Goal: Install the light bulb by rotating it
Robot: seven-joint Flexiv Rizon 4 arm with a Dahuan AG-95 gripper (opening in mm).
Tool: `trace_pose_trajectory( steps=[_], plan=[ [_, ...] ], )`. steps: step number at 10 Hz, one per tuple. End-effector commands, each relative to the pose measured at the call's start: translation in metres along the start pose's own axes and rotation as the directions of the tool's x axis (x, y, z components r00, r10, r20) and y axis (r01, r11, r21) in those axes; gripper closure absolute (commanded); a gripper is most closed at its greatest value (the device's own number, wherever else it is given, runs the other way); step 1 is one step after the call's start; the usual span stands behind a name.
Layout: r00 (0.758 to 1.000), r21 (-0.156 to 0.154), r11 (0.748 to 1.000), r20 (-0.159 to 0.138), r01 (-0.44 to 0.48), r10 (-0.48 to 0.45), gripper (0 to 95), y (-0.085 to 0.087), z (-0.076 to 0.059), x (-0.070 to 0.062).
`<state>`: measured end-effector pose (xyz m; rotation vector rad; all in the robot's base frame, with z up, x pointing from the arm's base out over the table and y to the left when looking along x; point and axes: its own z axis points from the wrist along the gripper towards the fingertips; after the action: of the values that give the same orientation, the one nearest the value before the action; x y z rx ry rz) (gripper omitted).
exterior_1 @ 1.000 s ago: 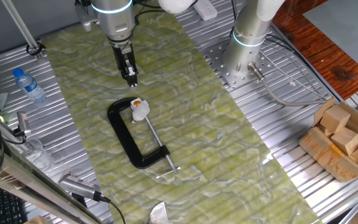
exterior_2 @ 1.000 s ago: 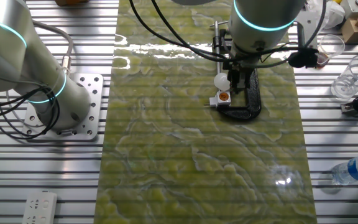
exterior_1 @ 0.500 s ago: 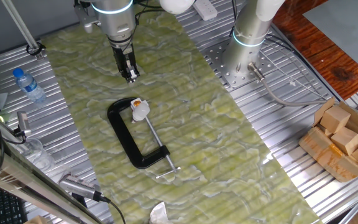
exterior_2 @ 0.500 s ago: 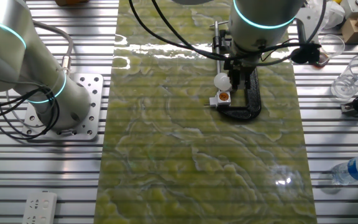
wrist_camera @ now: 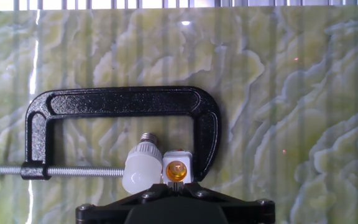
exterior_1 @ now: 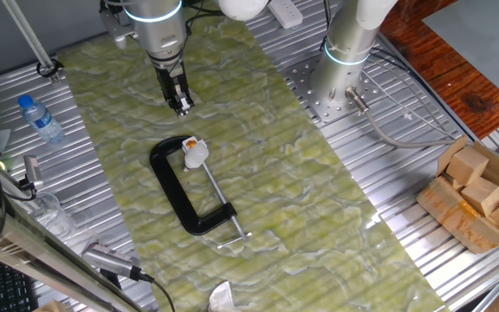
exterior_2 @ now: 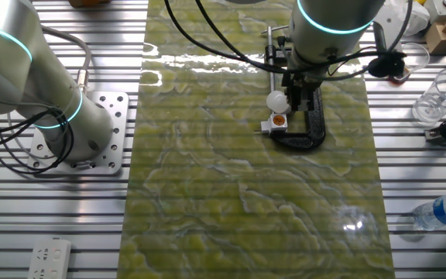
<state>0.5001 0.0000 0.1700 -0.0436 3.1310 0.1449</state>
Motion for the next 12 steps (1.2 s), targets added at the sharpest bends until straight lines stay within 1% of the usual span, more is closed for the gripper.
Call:
trace_pose_trajectory(
  steps=[1,3,5,8,9,12],
  plan=[
    [1.000,0.004,1.000,-0.001,0.024,-0.024,95.0,0.0000,0.0000,0.0001],
    [0.999,0.004,0.999,0.002,0.034,-0.034,95.0,0.0000,0.0000,0.0001],
    [0.996,0.030,0.996,-0.002,0.086,-0.086,95.0,0.0000,0.0000,0.0001],
    [0.994,0.029,0.993,-0.003,0.113,-0.113,95.0,0.0000,0.0000,0.0001],
    [0.993,0.030,0.993,-0.001,0.118,-0.118,95.0,0.0000,0.0000,0.0001],
    [0.991,0.032,0.991,0.024,0.129,-0.130,95.0,0.0000,0.0000,0.0001]
  ],
)
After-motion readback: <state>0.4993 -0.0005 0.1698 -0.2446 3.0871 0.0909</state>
